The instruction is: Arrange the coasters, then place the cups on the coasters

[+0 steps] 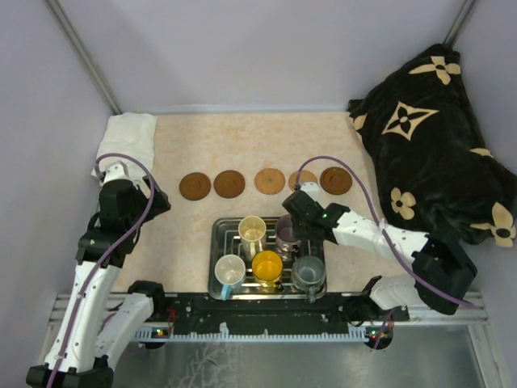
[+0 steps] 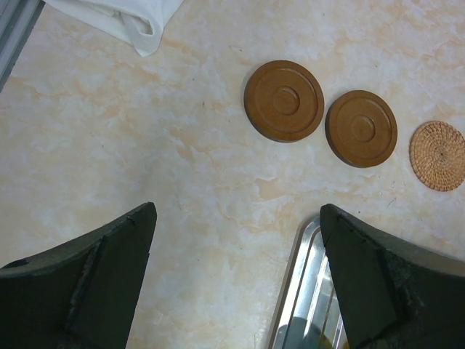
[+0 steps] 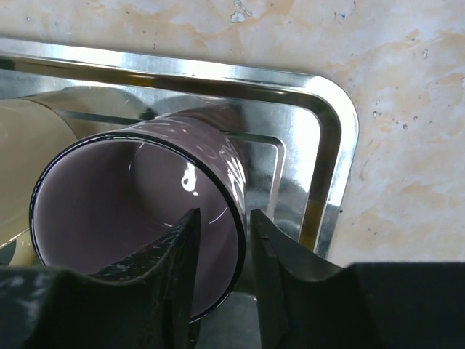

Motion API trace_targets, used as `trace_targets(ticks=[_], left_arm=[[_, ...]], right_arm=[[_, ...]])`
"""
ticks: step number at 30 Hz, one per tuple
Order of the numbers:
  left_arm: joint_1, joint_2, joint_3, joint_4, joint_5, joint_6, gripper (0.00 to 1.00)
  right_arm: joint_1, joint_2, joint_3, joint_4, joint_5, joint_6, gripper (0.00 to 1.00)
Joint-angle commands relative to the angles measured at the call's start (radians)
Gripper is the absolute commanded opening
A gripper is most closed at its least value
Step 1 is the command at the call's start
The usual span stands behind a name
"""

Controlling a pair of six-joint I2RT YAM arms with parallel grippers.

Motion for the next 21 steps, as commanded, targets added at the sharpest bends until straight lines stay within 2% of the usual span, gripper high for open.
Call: trace_targets(ticks=[1, 6, 7, 15, 21], left_arm=[[0.004, -0.001, -0.011, 0.023, 0.004, -0.005, 1.0], [0.004, 0.006, -0.011, 0.024, 0.009, -0.005, 1.0], [0.004, 0.006, -0.013, 0.024, 0.009, -0.005, 1.0], [0.004, 0.009, -0.015, 0.029, 0.017, 0.001, 1.0], [0.004, 0.021, -0.02, 0.04, 0.025, 0.007, 1.0]], right_arm=[[0.018, 0.011, 0.013, 0.028, 0.023, 0.016, 0.3], [0.03, 0.013, 0.024, 0.005, 0.053, 0.034, 0.03], [0.032, 0.013, 0.029, 0.0, 0.062, 0.039, 0.0], [0.041, 0.013, 0.098, -0.06, 0.116, 0.07, 0.0], [0.044, 0.001, 0.219, -0.152, 0.235, 0.105, 0.0]])
